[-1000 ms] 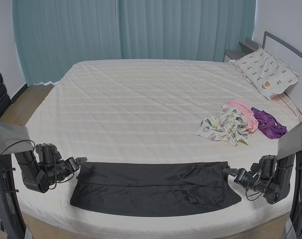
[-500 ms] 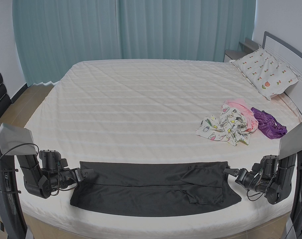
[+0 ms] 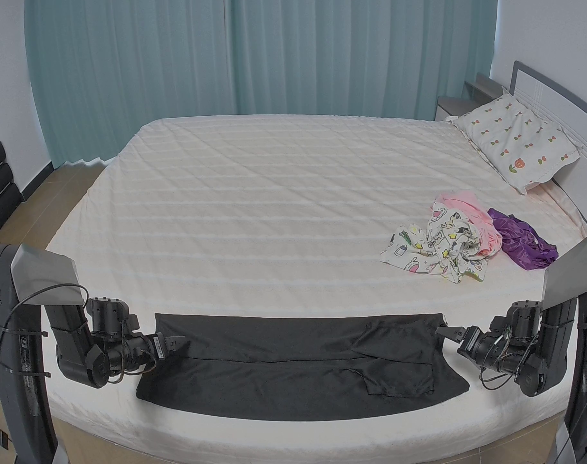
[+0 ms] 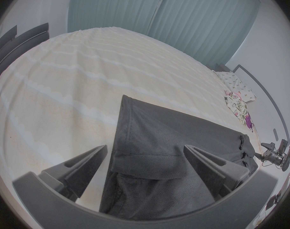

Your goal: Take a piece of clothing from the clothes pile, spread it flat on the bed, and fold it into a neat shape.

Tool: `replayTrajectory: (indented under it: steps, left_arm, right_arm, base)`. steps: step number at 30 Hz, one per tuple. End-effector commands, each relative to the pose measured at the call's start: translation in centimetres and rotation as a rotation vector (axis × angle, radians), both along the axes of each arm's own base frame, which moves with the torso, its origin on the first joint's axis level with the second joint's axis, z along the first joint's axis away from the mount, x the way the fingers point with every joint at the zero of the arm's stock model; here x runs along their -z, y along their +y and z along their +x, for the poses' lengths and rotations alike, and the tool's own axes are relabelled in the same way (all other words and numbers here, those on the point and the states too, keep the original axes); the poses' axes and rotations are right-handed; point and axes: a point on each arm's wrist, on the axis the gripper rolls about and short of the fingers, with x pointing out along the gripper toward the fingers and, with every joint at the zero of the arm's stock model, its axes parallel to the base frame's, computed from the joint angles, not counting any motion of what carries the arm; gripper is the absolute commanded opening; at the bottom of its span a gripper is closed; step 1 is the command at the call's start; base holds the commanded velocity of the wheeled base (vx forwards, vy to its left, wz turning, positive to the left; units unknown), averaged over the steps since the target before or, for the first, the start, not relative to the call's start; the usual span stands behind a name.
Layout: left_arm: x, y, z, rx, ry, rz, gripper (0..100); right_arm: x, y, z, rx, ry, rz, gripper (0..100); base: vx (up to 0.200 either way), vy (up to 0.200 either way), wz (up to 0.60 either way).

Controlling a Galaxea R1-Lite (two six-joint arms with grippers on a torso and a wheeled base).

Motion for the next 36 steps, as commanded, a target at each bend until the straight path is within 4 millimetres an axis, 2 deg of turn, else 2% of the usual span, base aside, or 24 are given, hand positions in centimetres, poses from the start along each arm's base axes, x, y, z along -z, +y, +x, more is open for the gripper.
replayTrajectory:
  steps: [1,22,31,36]
  left_arm:
    - [0.8,-0.1,0.1,0.004,0.019,-0.001,100]
    - [0.3,-1.5,-0.3,0.046,-0.009,0.004,100]
    - [-1.6,-1.7,-0.9,0.063,-0.060,0.019,100]
    - [-1.6,-1.7,-1.0,0.065,-0.055,0.021,100]
  right_arm:
    - [-0.1,0.1,0.1,-0.002,-0.010,0.000,100]
    - [0.0,0.1,0.0,-0.002,-0.007,0.000,100]
    - [0.0,0.1,0.0,-0.002,-0.008,0.002,100]
    - [0.0,0.1,0.0,-0.002,-0.008,0.002,100]
  base:
    - [0.000,0.000,0.00]
    - [0.000,0.000,0.00]
    - [0.000,0.000,0.00]
    - [0.000,0.000,0.00]
